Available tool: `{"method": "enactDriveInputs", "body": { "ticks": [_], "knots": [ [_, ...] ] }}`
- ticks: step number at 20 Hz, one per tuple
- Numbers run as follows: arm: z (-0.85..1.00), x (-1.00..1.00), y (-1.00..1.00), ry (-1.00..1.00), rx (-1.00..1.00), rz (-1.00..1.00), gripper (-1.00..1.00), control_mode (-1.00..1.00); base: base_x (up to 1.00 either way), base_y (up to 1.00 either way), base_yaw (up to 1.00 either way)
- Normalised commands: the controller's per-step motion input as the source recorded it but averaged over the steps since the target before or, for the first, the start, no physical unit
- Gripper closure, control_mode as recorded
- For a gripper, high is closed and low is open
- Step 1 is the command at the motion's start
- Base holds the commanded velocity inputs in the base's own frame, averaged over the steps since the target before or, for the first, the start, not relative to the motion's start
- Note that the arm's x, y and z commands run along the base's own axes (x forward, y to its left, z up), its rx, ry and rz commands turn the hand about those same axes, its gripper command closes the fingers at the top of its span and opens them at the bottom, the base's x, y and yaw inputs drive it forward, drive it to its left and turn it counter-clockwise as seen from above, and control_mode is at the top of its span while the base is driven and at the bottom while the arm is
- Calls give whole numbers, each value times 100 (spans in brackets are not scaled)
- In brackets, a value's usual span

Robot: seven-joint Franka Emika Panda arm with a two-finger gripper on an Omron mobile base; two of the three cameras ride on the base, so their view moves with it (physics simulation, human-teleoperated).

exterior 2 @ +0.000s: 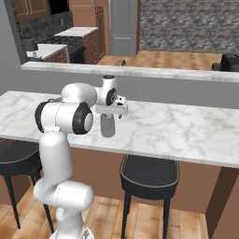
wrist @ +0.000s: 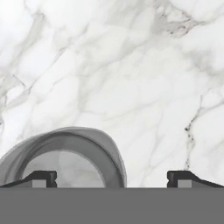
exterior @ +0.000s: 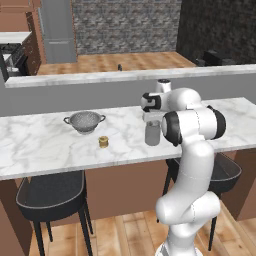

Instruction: Pick the candle and jar from the dining table and place them in the open cabinet. Close the cabinet after placing the objects.

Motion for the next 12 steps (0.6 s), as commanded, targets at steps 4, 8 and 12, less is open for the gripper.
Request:
{"method": "enactDriveInputs", "body": {
  "ticks": [4, 8, 12],
  "knots": [
    [-15, 0, 0, 0, 0, 0, -100, -100, 0, 0, 0],
    [-15, 0, 0, 0, 0, 0, -100, -100, 0, 0, 0],
    [-11, 0, 0, 0, 0, 0, -100, -100, 0, 0, 0]
  ]
}}
